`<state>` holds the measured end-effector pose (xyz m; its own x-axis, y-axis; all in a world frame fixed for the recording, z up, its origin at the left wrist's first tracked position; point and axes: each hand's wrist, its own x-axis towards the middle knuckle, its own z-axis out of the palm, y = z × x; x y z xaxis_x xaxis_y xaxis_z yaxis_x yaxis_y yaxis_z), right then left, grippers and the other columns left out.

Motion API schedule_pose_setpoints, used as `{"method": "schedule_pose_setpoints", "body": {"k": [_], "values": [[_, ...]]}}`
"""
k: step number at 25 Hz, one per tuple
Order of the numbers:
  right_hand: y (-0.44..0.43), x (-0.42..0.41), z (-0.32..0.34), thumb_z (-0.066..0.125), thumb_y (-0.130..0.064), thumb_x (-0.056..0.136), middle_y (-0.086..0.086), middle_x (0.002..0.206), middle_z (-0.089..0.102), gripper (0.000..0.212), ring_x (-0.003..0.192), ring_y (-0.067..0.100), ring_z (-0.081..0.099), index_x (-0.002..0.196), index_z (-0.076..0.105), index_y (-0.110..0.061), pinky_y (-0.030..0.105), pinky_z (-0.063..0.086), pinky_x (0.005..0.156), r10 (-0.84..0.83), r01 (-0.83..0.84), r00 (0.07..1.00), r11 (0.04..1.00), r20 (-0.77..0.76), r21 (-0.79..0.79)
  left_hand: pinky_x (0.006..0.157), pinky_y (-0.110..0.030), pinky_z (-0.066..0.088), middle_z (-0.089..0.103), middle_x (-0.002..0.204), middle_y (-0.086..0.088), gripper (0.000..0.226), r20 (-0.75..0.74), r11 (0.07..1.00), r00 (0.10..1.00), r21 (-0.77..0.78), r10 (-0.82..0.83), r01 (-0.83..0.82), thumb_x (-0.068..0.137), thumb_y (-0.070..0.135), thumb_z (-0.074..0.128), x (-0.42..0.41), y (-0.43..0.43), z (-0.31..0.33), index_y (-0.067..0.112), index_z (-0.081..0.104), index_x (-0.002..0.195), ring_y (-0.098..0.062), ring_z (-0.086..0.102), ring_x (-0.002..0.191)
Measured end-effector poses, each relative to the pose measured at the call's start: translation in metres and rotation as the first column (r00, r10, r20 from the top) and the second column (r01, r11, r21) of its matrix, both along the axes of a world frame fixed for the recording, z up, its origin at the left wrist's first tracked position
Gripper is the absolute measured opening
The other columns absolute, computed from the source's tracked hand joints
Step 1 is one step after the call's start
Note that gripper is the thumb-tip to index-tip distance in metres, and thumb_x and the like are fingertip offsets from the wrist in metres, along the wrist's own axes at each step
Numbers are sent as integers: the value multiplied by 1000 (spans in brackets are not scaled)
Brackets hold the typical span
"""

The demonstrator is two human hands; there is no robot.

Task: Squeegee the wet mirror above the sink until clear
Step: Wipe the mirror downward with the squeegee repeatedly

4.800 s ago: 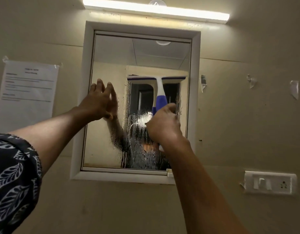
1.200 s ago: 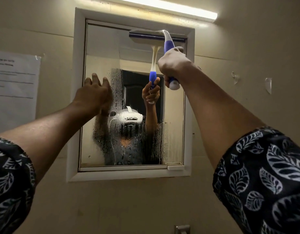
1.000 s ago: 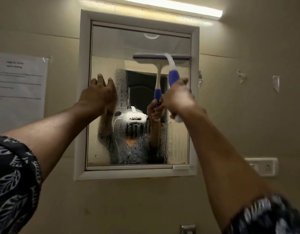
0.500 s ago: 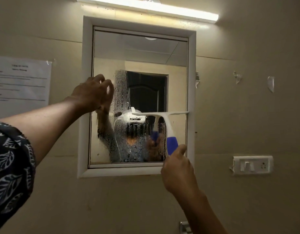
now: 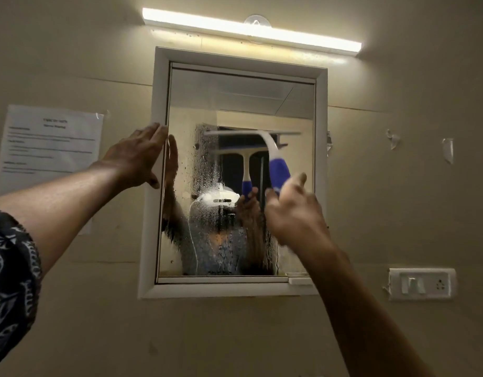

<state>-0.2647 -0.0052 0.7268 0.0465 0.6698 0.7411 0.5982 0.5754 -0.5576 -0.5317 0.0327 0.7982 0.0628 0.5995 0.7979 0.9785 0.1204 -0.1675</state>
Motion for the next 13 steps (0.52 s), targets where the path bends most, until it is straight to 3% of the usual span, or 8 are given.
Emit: {"method": "schedule_pose_setpoints", "body": {"k": [4,9,13], "values": [[9,-30,62,47,-18,94,6,81,52,23,61,13,53,110,32,-11,21,41,47,41,-35,999,981,-24,193,115,-42,24,-1,159,-12,127,8,996,997,-50,73,-72,59,20,88,-5,4,-5,7,2,151,-30,7,147],[23,-74,92,48,-14,92,11,93,54,31,76,24,54,117,32,-5,30,44,63,83,-76,996,982,-33,172,117,-40,19,-10,158,-13,129,-71,987,987,-57,146,-150,63,29,84,-8,8,-12,4,-7,151,-31,7,147],[35,-98,95,47,-16,93,8,88,50,27,55,10,40,115,34,-7,21,28,44,111,-96,990,982,-87,160,119,-37,10,-8,158,-16,129,-130,969,963,-41,235,-242,64,35,83,-4,9,-12,3,-7,150,-30,5,147]]}}
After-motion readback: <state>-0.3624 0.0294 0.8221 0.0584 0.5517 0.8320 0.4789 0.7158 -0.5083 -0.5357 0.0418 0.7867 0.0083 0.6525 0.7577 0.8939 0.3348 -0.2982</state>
